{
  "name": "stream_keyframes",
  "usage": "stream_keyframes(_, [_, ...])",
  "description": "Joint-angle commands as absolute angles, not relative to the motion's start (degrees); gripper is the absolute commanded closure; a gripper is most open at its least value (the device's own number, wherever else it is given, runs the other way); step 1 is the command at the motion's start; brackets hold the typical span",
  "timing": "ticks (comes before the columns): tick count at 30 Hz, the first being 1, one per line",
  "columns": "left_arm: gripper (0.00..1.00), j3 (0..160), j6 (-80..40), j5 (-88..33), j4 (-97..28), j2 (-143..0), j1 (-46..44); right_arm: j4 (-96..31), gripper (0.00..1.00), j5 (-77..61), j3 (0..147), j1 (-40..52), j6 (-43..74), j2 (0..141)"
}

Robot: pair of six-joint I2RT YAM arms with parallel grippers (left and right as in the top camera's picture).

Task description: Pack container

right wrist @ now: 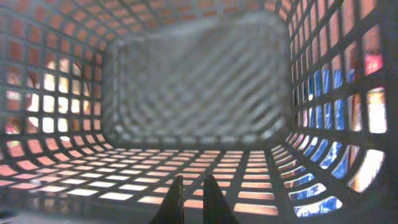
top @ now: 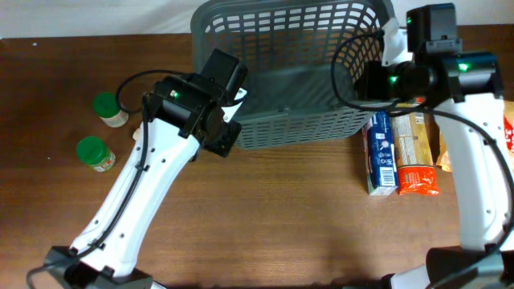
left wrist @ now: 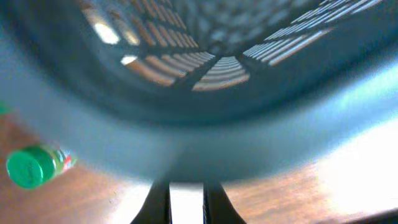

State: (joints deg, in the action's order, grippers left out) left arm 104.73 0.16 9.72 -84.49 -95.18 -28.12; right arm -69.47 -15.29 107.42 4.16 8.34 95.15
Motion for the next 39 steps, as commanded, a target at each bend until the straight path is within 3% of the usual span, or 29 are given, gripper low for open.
stream_keyframes(1, [0.98,108.4,-6.5,10.4,-85.9,-88.0,-26.1,-68.1,0.96,-14.1,114.0,2.5,7.8,91.1])
stream_keyframes(15, [0.98,109.4,-7.0,13.4,-87.8,-71.2,-8.3,-67.4,0.96,-8.3,118.9,-13.4,10.0,98.3])
stream_keyframes(24, [0.98,109.3,-6.8,13.6,-89.6,-70.5,-4.3,-70.1,0.96,-10.1,118.9,-12.0,10.0,108.4])
stream_keyframes(39, [0.98,109.3,-6.8,13.6,-90.4,-70.5,-4.3,-70.3,0.96,-13.7,118.8,-6.6,9.9,109.4])
